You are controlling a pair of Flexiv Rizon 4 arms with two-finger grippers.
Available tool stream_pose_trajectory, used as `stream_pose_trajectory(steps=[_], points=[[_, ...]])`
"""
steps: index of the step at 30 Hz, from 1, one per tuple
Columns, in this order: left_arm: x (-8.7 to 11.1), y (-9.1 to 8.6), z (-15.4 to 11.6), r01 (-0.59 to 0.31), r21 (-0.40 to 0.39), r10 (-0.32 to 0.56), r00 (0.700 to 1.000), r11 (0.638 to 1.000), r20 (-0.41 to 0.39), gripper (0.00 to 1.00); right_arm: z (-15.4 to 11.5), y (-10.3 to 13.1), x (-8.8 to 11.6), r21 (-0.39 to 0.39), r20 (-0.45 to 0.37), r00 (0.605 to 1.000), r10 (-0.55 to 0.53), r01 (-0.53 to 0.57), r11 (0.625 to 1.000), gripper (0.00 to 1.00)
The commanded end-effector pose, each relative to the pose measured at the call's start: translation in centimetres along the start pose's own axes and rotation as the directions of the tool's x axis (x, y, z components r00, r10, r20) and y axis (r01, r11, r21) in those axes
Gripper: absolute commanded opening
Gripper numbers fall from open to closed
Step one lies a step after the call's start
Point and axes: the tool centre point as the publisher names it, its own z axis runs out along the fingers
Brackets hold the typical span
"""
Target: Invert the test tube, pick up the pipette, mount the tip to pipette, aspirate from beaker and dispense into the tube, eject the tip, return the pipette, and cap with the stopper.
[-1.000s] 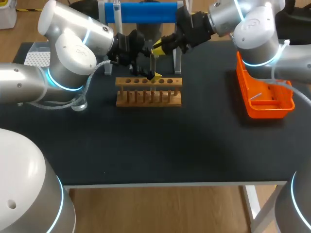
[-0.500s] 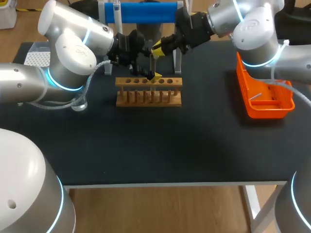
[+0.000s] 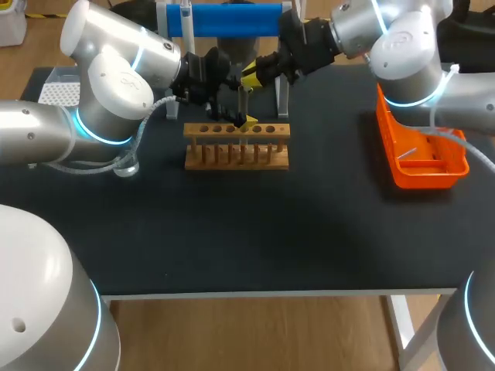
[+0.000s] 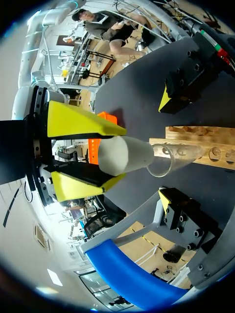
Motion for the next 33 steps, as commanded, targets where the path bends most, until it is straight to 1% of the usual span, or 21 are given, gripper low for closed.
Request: stream_pose_trajectory(steps=[1, 13, 27, 33], points=[[0.0, 0.1, 0.0, -0.001, 0.004, 0.001, 1.000, 1.000, -0.001, 1.00, 0.0, 0.0, -0.1, -0.001, -0.001, 1.000, -0.001, 0.001, 1.000, 0.00], [0.0, 0.1, 0.0, -0.001, 0.004, 0.001, 1.000, 1.000, -0.001, 1.00, 0.5, 0.2, -0.2, -0.003, -0.005, 1.000, -0.003, 0.003, 1.000, 0.00], [0.0, 0.1, 0.0, -0.001, 0.004, 0.001, 1.000, 1.000, -0.001, 1.00, 1.3, -0.9, -0.2, 0.017, -0.009, 1.000, 0.010, -0.010, 1.000, 0.00], [0.0, 0.1, 0.0, -0.001, 0.004, 0.001, 1.000, 1.000, -0.001, 1.00, 1.2, -0.7, -0.3, 0.012, -0.004, 1.000, 0.010, -0.010, 1.000, 0.00]])
